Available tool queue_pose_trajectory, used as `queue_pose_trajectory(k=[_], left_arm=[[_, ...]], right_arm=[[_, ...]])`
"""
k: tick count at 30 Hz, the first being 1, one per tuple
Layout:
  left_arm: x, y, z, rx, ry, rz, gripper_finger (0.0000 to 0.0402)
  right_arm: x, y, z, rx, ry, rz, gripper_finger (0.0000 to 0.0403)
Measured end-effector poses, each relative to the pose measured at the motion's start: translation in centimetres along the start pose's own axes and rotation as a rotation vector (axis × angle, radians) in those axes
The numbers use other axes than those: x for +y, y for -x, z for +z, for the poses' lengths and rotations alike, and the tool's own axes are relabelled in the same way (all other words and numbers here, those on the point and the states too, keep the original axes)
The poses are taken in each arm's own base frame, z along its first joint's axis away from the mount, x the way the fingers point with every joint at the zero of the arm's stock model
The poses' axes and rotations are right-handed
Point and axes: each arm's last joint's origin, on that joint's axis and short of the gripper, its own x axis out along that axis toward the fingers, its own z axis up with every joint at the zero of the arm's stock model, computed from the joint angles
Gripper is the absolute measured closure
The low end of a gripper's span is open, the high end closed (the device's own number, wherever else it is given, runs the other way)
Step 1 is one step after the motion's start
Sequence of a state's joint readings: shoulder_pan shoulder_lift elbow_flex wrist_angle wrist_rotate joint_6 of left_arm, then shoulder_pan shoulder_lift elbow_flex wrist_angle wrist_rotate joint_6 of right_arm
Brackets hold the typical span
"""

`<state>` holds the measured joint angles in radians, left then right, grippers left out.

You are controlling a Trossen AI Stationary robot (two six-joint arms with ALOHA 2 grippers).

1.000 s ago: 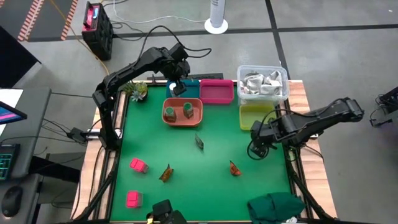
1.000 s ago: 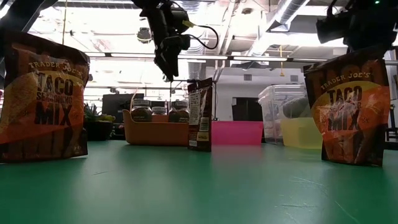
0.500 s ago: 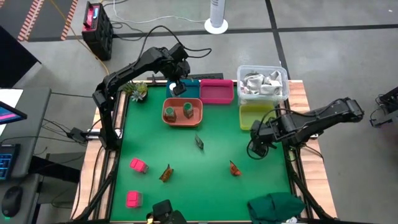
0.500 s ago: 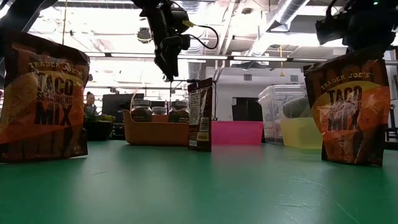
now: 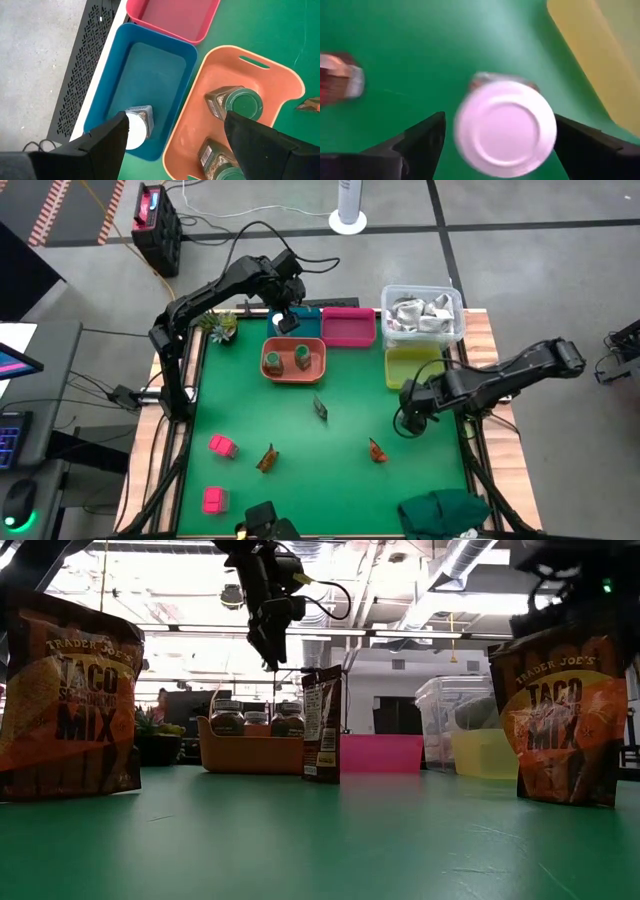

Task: Sort spices by type
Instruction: Put the white seasoning bottle into the blue bin

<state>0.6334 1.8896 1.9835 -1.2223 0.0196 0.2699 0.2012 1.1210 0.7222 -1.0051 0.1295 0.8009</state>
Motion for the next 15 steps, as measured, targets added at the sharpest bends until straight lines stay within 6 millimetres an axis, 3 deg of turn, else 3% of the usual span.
queue_pose_trajectory(k=[5,15], left_arm=[[0.00,0.00,0.01,-0.001,-0.009,0.000,0.0088],[-0.02,0.00,0.02,-0.004,0.013,-0.009,0.0088]], right_arm=[[-0.36,-0.93,-0.48,0.015,0.006,-0.020,0.0063],[-0.10,-1.16,0.42,-0.039,0.051,0.002,0.0182]])
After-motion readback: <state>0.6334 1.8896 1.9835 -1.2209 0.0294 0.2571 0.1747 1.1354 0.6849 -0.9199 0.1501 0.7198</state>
